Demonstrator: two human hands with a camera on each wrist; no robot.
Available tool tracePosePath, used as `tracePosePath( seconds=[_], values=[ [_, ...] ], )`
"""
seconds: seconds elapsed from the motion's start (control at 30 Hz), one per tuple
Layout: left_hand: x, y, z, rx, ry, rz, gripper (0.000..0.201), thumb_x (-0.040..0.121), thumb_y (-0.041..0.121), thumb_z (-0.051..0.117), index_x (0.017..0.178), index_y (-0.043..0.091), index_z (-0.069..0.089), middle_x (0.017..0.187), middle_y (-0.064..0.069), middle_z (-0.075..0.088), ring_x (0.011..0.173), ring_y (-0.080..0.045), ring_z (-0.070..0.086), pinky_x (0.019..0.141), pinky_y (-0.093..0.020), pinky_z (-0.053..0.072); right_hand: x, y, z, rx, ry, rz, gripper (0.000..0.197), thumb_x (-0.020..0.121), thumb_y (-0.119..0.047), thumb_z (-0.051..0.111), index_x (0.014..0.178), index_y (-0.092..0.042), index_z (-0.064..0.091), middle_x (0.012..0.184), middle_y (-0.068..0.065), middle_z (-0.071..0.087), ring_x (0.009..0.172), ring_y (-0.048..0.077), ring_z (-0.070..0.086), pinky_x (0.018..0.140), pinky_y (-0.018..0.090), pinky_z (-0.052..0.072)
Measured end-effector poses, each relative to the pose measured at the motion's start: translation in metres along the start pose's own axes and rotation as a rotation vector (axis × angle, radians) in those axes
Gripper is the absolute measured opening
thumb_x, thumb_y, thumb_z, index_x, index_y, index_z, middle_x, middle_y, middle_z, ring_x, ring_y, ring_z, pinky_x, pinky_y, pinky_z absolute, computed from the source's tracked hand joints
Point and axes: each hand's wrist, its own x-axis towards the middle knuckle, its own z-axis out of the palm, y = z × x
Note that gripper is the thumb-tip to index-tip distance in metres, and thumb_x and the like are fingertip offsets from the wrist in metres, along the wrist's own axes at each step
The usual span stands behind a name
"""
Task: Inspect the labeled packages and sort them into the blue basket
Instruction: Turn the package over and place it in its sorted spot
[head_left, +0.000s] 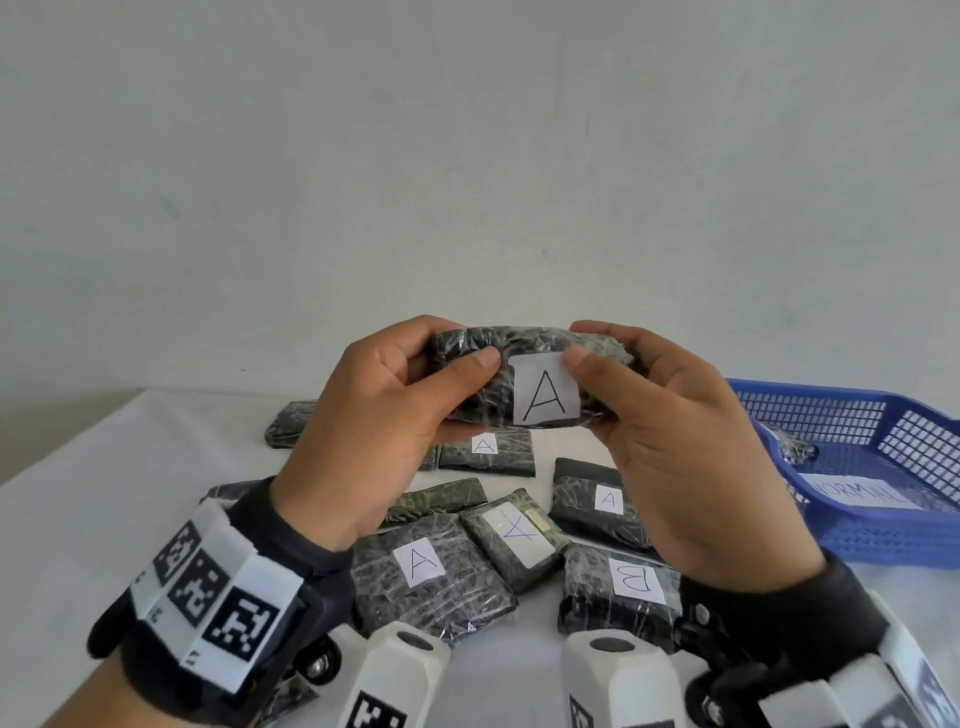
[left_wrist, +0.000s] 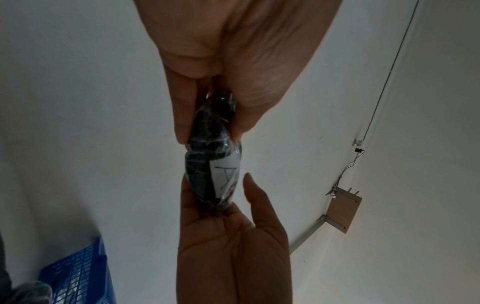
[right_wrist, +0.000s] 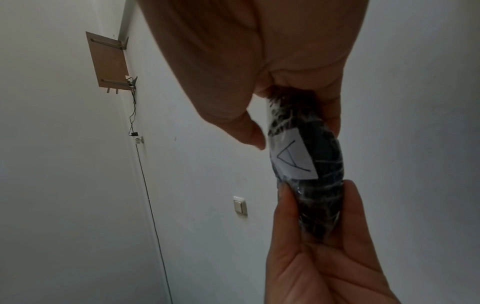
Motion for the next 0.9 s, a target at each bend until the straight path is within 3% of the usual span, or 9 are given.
tracePosePath(
  seconds=[0.17,0.23,0.37,0.5,0.57,0.63,0.7,0.83,0.9],
  values=[
    [-0.003,0.003,0.002,0.037,-0.047,-0.024,0.034,0.075,0.036,0.075,0.098,0.011,0.077,0.092,-0.007,0.08,0.088,-0.02,0.079,0.075,-0.037,0.066,-0.001,0.002,0.001,-0.089,0.007,-0.022,0.006,0.097,-0.007,0.067,0.099,-0.011,0.072,0.086,0.004,0.079,0.08,0.016,0.075,0.074,0.025,0.059],
    [-0.002,-0.001,0.004,0.066,-0.043,-0.039,0.028,0.079,0.029,0.077,0.101,0.011,0.077,0.092,-0.009,0.081,0.086,-0.021,0.079,0.07,-0.033,0.066,0.0,0.004,0.001,-0.141,0.022,-0.02,0.007,0.098,-0.006,0.067,0.097,-0.012,0.071,0.08,0.001,0.078,0.074,0.013,0.074,0.068,0.022,0.057],
    [-0.001,-0.007,0.007,0.057,-0.013,-0.048,0.019,0.081,0.02,0.077,0.098,0.01,0.077,0.086,-0.008,0.08,0.077,-0.018,0.078,0.06,-0.026,0.062,-0.001,0.006,0.004,-0.185,0.034,0.036,0.013,0.094,-0.021,0.074,0.104,-0.014,0.071,0.089,0.004,0.08,0.082,0.019,0.077,0.075,0.031,0.057],
    [-0.005,-0.007,0.012,0.102,-0.007,-0.004,0.029,0.08,0.041,0.073,0.094,0.017,0.079,0.09,-0.013,0.078,0.084,-0.022,0.078,0.065,-0.03,0.063,-0.002,0.005,0.006,-0.195,0.109,-0.015,0.013,0.093,-0.012,0.076,0.102,-0.008,0.068,0.09,0.013,0.079,0.083,0.031,0.078,0.076,0.043,0.064],
    [-0.004,-0.01,0.014,0.099,0.024,-0.011,0.016,0.088,0.032,0.073,0.092,0.018,0.079,0.088,-0.013,0.078,0.084,-0.025,0.078,0.064,-0.032,0.063,-0.004,0.007,0.01,-0.232,0.13,-0.024,0.012,0.093,-0.01,0.075,0.1,-0.009,0.066,0.091,0.018,0.078,0.084,0.038,0.077,0.076,0.05,0.065],
    [-0.003,-0.012,0.014,0.109,0.055,-0.009,0.007,0.092,0.022,0.073,0.091,0.018,0.079,0.085,-0.011,0.078,0.081,-0.025,0.079,0.062,-0.032,0.063,-0.006,0.007,0.011,-0.232,0.126,-0.003,0.015,0.092,-0.013,0.077,0.101,-0.011,0.065,0.093,0.017,0.077,0.088,0.038,0.076,0.077,0.049,0.064],
    [-0.002,-0.01,0.013,0.136,0.054,0.027,0.009,0.091,0.023,0.074,0.092,0.017,0.08,0.083,-0.009,0.078,0.078,-0.022,0.078,0.062,-0.033,0.063,-0.007,0.005,0.012,-0.226,0.112,0.009,0.027,0.087,-0.024,0.084,0.104,-0.013,0.066,0.095,0.011,0.078,0.088,0.029,0.077,0.079,0.042,0.063],
    [-0.008,-0.004,0.015,0.153,-0.003,0.052,0.018,0.092,0.032,0.069,0.095,0.018,0.08,0.088,-0.009,0.079,0.085,-0.024,0.078,0.071,-0.042,0.066,-0.006,0.006,0.012,-0.233,0.146,-0.046,0.031,0.081,-0.027,0.085,0.1,-0.012,0.065,0.096,0.018,0.078,0.093,0.044,0.075,0.084,0.062,0.061],
    [-0.007,-0.005,0.015,0.162,0.002,0.045,0.014,0.097,0.021,0.067,0.094,0.019,0.08,0.088,-0.009,0.079,0.086,-0.023,0.078,0.073,-0.045,0.066,-0.006,0.006,0.011,-0.208,0.148,-0.036,0.029,0.084,-0.023,0.084,0.101,-0.011,0.065,0.095,0.017,0.078,0.091,0.042,0.075,0.081,0.059,0.062]
  ],
)
